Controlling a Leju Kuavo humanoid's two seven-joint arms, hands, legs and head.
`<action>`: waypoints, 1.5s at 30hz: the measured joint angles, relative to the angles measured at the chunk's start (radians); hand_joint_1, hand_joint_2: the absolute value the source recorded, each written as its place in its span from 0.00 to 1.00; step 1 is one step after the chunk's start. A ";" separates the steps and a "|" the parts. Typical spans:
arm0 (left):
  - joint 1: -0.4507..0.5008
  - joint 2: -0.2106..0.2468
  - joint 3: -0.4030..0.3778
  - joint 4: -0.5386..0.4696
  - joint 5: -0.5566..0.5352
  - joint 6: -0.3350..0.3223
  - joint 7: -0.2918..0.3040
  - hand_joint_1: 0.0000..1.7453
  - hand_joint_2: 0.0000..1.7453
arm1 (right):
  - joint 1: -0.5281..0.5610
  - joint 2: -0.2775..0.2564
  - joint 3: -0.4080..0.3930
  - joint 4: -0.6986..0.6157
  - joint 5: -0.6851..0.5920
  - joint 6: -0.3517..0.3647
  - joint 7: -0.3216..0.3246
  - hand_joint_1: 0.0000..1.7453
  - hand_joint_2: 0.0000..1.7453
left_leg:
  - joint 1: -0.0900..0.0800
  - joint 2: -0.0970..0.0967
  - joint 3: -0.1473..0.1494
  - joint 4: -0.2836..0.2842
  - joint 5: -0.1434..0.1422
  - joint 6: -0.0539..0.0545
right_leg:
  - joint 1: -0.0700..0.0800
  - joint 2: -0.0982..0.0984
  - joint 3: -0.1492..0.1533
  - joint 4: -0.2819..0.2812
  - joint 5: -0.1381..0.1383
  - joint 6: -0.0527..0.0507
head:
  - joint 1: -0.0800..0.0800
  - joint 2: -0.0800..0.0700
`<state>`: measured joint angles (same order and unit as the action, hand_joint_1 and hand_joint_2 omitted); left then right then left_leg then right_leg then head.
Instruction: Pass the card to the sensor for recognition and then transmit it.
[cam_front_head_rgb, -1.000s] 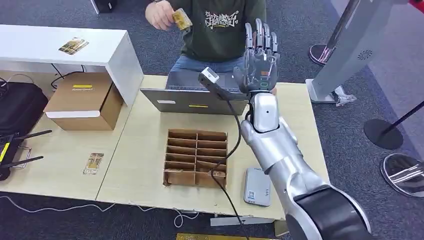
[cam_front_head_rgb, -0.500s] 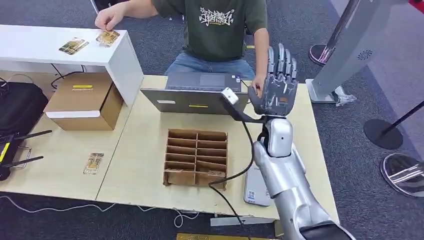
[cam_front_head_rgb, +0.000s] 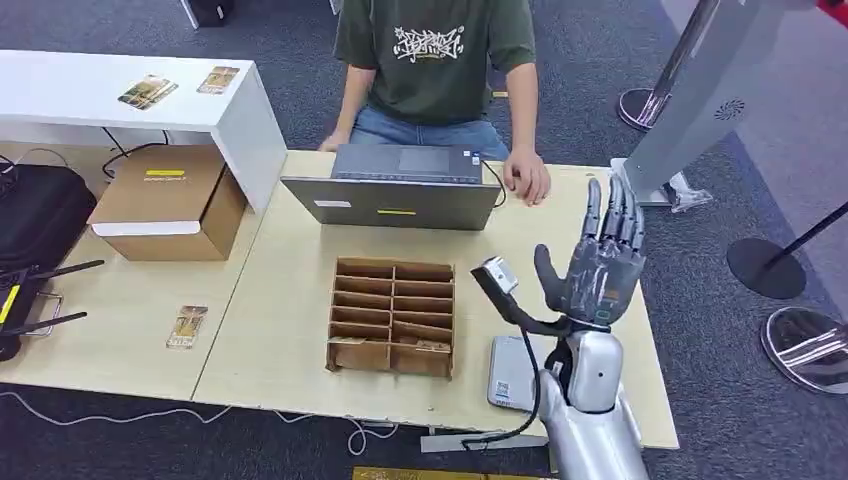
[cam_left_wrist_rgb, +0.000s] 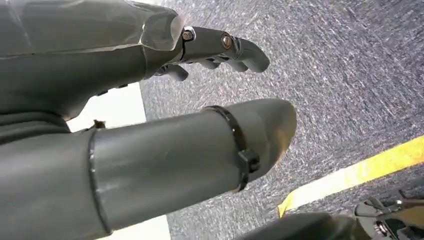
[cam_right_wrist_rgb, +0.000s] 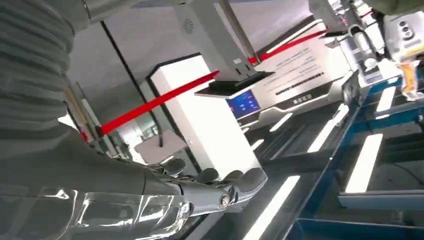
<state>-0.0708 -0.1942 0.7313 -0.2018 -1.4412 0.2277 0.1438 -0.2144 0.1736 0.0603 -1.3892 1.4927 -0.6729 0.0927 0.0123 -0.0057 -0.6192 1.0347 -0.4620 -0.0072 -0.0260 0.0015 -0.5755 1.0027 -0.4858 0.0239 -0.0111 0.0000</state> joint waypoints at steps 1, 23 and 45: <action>0.000 0.000 0.002 0.000 0.002 0.003 0.000 0.00 0.00 | 0.018 -0.002 0.002 -0.019 0.000 0.000 0.005 0.00 1.00 | 0.000 0.000 0.000 0.000 0.000 0.000 | 0.000 0.000 0.000 0.000 0.000 0.000 | 0.000 0.000; 0.001 -0.003 0.056 0.000 0.054 0.016 0.005 0.00 0.00 | 0.363 -0.025 0.026 -0.236 0.002 0.004 0.051 0.00 1.00 | 0.000 0.000 0.000 0.000 -0.001 0.000 | 0.000 -0.001 0.001 0.000 -0.001 0.001 | 0.000 0.000; 0.000 -0.005 0.100 0.000 0.080 0.024 0.023 0.00 0.00 | 0.446 -0.151 0.206 -0.300 0.002 0.162 0.291 0.00 1.00 | 0.000 0.000 0.000 0.000 -0.001 0.001 | 0.000 0.000 0.001 0.000 -0.001 0.001 | 0.000 0.000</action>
<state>-0.0705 -0.1991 0.8309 -0.2018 -1.3611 0.2514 0.1663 0.2317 0.0221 0.2667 -1.6892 1.4942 -0.5108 0.3835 0.0124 -0.0055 -0.6190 1.0344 -0.4632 -0.0064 -0.0260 0.0010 -0.5748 1.0024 -0.4868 0.0245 -0.0107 0.0000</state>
